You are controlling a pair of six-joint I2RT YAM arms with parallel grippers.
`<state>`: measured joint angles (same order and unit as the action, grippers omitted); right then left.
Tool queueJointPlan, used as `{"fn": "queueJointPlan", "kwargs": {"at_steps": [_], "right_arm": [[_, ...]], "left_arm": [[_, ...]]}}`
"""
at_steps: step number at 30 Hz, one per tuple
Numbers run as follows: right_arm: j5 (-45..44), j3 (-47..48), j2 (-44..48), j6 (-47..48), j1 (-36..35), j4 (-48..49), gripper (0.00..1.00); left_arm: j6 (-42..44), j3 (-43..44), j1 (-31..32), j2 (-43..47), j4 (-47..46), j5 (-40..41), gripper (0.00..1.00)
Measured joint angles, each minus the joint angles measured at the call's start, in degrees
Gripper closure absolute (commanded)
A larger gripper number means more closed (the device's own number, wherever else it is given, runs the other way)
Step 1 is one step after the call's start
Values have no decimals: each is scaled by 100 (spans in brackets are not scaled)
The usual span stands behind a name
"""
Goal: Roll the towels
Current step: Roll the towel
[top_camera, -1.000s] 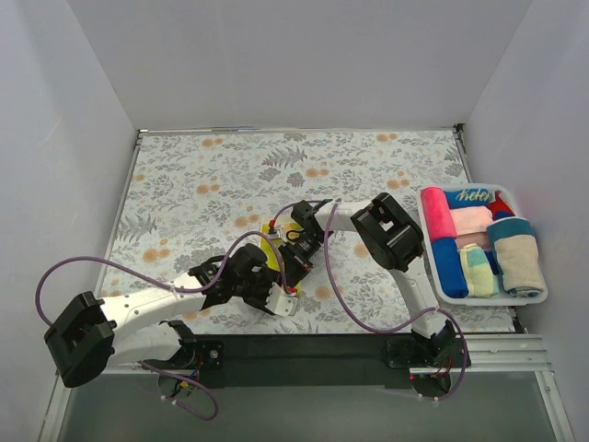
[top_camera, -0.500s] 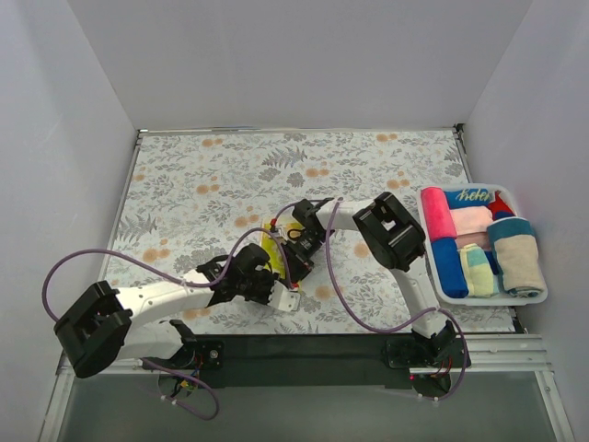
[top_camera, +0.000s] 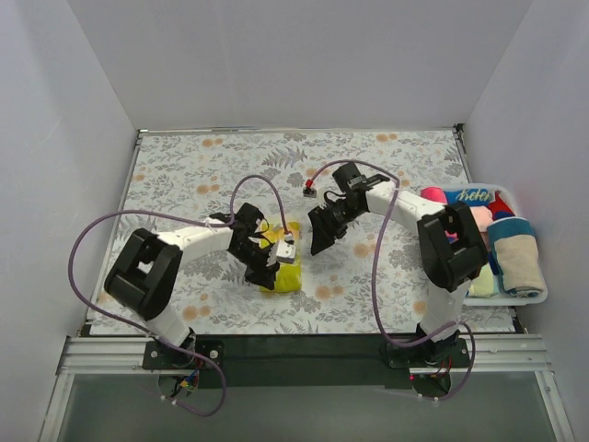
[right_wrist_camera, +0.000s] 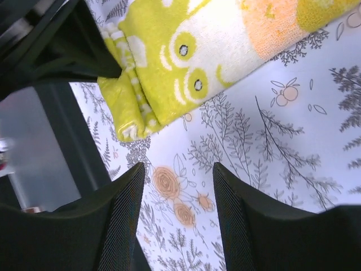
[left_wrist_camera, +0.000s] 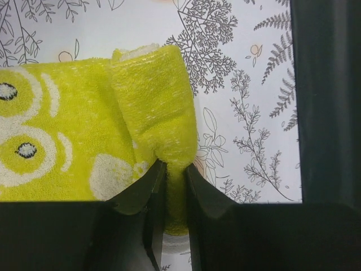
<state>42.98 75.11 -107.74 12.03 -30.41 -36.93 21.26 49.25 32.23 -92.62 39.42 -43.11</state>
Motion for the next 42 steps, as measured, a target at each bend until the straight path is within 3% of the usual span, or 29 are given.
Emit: {"fn": "queueJointPlan", "kwargs": {"at_steps": [8, 15, 25, 32, 33, 36, 37, 38, 42], "right_arm": [[-669, -581, 1143, 413, -293, 407, 58], [-1397, -800, 1250, 898, -1373, 584, 53], [-2544, -894, 1187, 1375, -2778, 1467, 44], [-2811, -990, 643, 1598, -3036, 1873, 46], [-2830, -1060, 592, 1615, -3036, 1934, 48], [-2892, -1255, 461, 1707, -3036, 2068, 67], [-2911, -1263, 452, 1711, -3029, 2146, 90], [-2911, -1268, 450, 1751, -3023, 2188, 98], [-2846, -1322, 485, 1709, -3001, 2247, 99]], "left_arm": [[232, 1432, -511, -1746, 1733, -999, 99], [308, 2055, -901, -2774, 2780, -1639, 96], [304, 2455, -960, -3272, 3432, -1672, 92], [221, 2503, -1008, -3340, 3501, -1670, 89], [205, 2505, -1016, -3340, 3497, -1670, 89], [168, 2507, -1034, -3340, 3482, -1668, 83], [160, 2507, -1040, -3340, 3473, -1659, 81], [142, 2507, -1049, -3338, 3462, -1648, 78], [15, 2496, -1143, -3279, 3368, -1615, 65]]}}
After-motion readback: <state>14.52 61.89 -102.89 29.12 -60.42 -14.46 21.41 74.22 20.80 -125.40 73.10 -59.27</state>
